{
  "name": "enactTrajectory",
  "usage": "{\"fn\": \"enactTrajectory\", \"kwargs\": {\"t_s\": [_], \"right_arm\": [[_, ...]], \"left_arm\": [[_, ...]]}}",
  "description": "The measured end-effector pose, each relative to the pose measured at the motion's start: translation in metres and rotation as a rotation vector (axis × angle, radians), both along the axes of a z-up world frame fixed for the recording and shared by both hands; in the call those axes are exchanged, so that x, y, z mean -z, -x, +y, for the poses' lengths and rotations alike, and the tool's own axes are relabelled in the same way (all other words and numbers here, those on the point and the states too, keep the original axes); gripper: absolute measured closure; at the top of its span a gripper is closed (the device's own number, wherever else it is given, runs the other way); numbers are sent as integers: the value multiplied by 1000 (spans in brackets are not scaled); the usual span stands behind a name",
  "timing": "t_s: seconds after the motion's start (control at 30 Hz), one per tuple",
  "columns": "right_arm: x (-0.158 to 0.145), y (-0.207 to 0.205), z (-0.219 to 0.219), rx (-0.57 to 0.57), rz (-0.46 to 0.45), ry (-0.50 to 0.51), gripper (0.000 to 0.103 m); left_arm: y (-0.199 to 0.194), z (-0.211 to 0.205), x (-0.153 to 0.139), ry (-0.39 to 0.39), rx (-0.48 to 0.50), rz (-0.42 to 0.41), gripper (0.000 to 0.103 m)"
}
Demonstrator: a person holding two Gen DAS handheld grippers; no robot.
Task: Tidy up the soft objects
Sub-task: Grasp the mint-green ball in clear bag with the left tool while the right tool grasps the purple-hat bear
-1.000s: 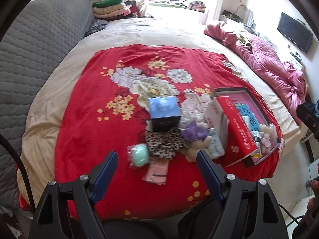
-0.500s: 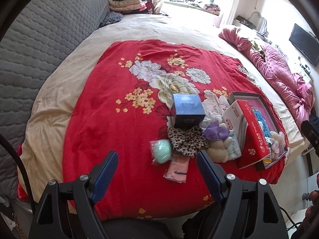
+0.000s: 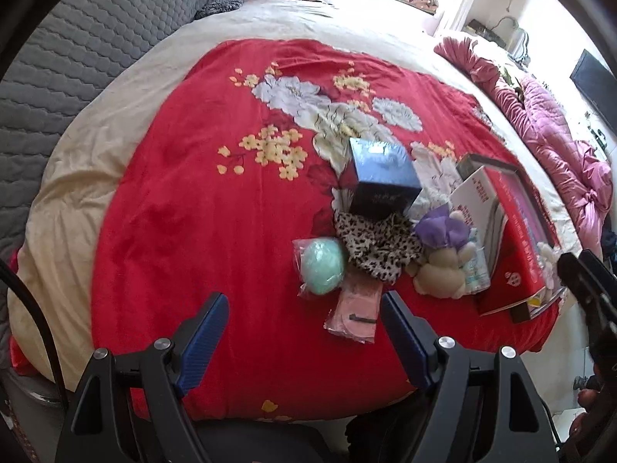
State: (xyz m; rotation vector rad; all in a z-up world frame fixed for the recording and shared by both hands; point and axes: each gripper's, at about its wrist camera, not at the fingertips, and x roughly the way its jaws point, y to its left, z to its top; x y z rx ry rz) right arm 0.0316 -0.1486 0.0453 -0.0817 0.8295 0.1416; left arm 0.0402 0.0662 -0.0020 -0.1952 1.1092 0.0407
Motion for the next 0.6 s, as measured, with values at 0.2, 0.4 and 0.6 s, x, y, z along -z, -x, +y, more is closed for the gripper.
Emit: {"fn": "enactTrajectory", "kwargs": {"t_s": [0.2, 0.4, 0.6], "right_arm": [[40, -13, 16, -38, 84, 3, 30], [61, -20, 28, -65, 108, 30, 30], [76, -28, 26, -68, 124, 27, 30]], "left_arm": [[-6, 1, 26, 13, 8, 38, 23], [-18, 8, 51, 45, -7, 79, 23], [-33, 5, 70, 104, -14, 106, 23]]}}
